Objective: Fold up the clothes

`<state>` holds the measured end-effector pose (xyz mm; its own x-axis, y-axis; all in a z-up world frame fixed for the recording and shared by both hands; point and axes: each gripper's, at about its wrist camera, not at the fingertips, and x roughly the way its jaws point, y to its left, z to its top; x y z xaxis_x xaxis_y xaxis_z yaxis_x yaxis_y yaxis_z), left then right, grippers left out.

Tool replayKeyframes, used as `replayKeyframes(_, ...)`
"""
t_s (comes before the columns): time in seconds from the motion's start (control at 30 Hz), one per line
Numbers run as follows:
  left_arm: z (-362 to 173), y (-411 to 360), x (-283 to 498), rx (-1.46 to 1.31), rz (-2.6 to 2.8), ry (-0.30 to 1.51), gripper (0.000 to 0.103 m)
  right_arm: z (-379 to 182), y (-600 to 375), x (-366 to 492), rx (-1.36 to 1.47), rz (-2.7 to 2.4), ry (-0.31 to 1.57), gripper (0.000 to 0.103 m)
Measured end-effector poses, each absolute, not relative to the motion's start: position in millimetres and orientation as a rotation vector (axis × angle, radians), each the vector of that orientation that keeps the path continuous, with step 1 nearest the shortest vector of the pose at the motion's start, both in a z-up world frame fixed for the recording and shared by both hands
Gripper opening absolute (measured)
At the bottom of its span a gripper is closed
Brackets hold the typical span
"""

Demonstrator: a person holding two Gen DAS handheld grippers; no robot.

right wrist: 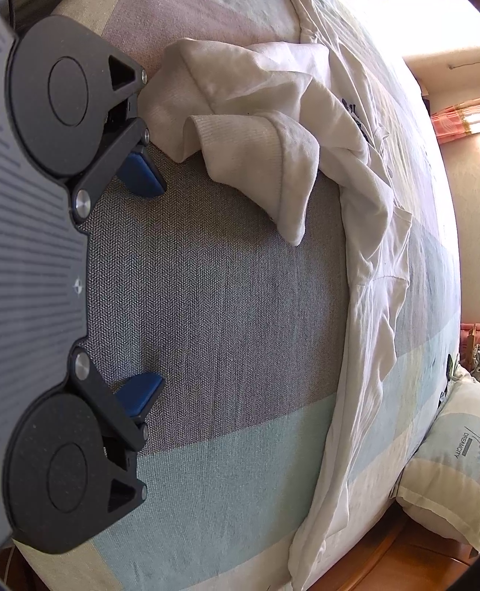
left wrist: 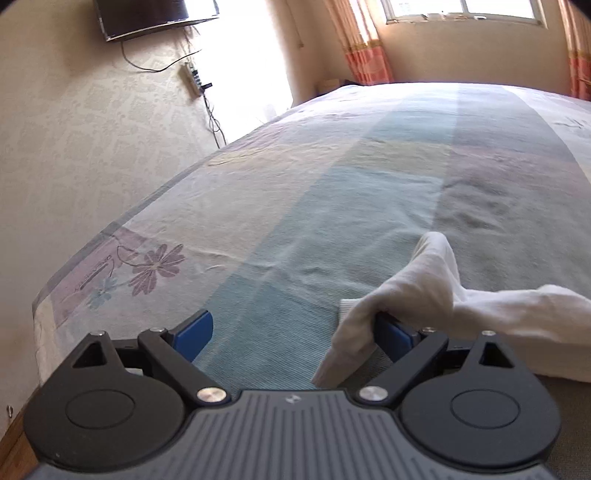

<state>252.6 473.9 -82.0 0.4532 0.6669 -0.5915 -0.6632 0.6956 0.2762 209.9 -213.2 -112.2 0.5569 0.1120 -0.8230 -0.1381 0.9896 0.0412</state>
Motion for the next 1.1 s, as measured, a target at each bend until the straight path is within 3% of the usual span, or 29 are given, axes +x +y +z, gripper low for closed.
replayKeyframes(0.67,-39.9,463.0,221.2,0.085,0.845,0.794,0.093,-113.9,-211.6,208.4,-0.015,0.132,0.953,0.103)
replayKeyframes(1.1,-52.0,292.1,224.3,0.156,0.279,0.890,0.093,-115.5,-213.4,198.8,-0.033,0.151,0.893,0.103)
